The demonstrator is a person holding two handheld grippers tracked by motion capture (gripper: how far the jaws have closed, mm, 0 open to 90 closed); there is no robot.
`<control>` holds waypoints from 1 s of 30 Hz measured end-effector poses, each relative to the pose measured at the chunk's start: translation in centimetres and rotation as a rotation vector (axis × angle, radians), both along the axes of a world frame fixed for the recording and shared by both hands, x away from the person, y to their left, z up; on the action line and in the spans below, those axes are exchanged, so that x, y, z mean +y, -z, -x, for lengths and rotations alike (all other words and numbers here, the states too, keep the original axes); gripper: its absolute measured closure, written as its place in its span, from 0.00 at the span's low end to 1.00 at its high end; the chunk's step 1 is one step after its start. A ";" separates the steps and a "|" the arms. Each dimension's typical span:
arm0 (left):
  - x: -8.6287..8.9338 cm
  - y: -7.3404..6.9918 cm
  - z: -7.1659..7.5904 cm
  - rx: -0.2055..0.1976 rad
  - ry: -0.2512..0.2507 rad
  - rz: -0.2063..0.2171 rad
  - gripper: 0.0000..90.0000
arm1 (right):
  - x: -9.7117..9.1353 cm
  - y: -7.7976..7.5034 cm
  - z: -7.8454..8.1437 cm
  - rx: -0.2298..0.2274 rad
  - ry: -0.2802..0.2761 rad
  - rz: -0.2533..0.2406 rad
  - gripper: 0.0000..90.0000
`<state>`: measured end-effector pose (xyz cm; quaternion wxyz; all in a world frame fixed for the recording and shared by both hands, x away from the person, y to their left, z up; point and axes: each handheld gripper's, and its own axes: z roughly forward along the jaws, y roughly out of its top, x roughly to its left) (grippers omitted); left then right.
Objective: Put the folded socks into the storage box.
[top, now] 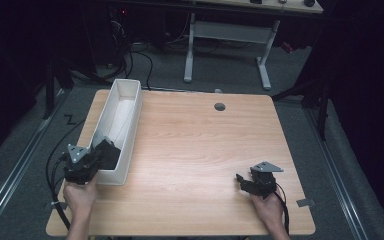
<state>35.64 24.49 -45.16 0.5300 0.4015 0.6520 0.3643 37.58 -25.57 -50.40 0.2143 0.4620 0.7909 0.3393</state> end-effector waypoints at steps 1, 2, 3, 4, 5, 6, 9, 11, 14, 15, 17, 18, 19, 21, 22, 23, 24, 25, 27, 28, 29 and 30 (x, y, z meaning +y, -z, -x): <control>-0.1 0.2 0.0 0.004 0.003 -0.015 0.87 | 0.0 0.0 0.0 0.000 0.000 0.000 0.38; 0.1 0.3 -0.1 0.014 0.006 0.014 0.87 | 0.0 0.0 0.0 0.000 0.000 0.000 0.38; 0.3 0.4 -0.2 0.014 0.005 0.049 0.87 | 0.0 0.0 0.0 0.001 0.000 0.000 0.38; 0.4 0.4 -0.2 0.011 0.005 0.063 0.87 | 0.0 0.0 0.0 0.001 0.001 0.000 0.38; 0.3 0.4 -0.2 0.016 0.008 0.053 0.87 | 0.0 0.0 0.0 0.001 0.000 0.000 0.38; 0.4 0.4 -0.2 0.019 0.010 0.051 0.87 | 0.0 0.0 0.0 0.000 0.001 0.001 0.38; 0.4 0.4 -0.2 0.022 0.018 0.042 0.87 | 0.0 0.0 0.0 0.003 0.002 -0.002 0.38; 0.4 0.4 -0.3 0.027 0.020 0.043 0.87 | 0.0 0.0 0.0 0.001 0.002 -0.001 0.38; 0.3 0.2 -0.4 0.037 0.026 0.039 0.85 | 0.0 0.0 0.0 0.004 0.003 -0.004 0.38; 0.3 0.1 -0.4 0.036 0.025 0.042 0.84 | 0.0 0.0 0.0 0.004 0.003 -0.004 0.38; 0.3 -0.2 -0.3 0.028 0.026 0.050 0.81 | 0.0 0.0 0.0 0.005 0.004 -0.004 0.38; 0.3 -0.3 -0.2 0.017 0.026 0.050 0.79 | 0.0 0.0 0.0 0.005 0.004 -0.004 0.38; 0.3 -0.4 -0.2 0.010 0.026 0.053 0.75 | 0.0 0.0 0.0 0.005 0.003 -0.004 0.38; 0.4 -0.8 -0.2 0.019 0.037 0.086 0.70 | 0.0 0.0 0.0 0.005 0.004 -0.004 0.38; 0.4 -0.8 -0.2 0.015 0.039 0.084 0.68 | -0.1 0.0 0.0 0.005 0.003 -0.004 0.38; 0.4 -0.9 -0.1 0.014 0.047 0.081 0.66 | 0.0 0.0 0.0 0.005 0.004 -0.005 0.38; 0.4 -1.0 -0.1 0.013 0.048 0.084 0.64 | 0.0 0.0 0.0 0.005 0.004 -0.005 0.38; 0.3 -1.1 -0.1 0.009 0.050 0.091 0.62 | -0.1 0.0 0.0 0.005 0.003 -0.004 0.38; 0.3 -1.2 -0.1 0.005 0.057 0.102 0.58 | 0.0 0.0 0.0 0.005 0.003 -0.005 0.38; 0.2 -1.3 -0.1 -0.001 0.055 0.103 0.55 | 0.0 0.0 0.0 0.006 0.004 -0.005 0.38; 0.2 -1.5 -0.1 -0.005 0.053 0.105 0.50 | -0.1 0.0 0.0 0.005 0.004 -0.005 0.38; 0.3 -1.7 -0.1 -0.011 0.054 0.117 0.48 | -0.1 0.0 0.0 0.005 0.004 -0.005 0.38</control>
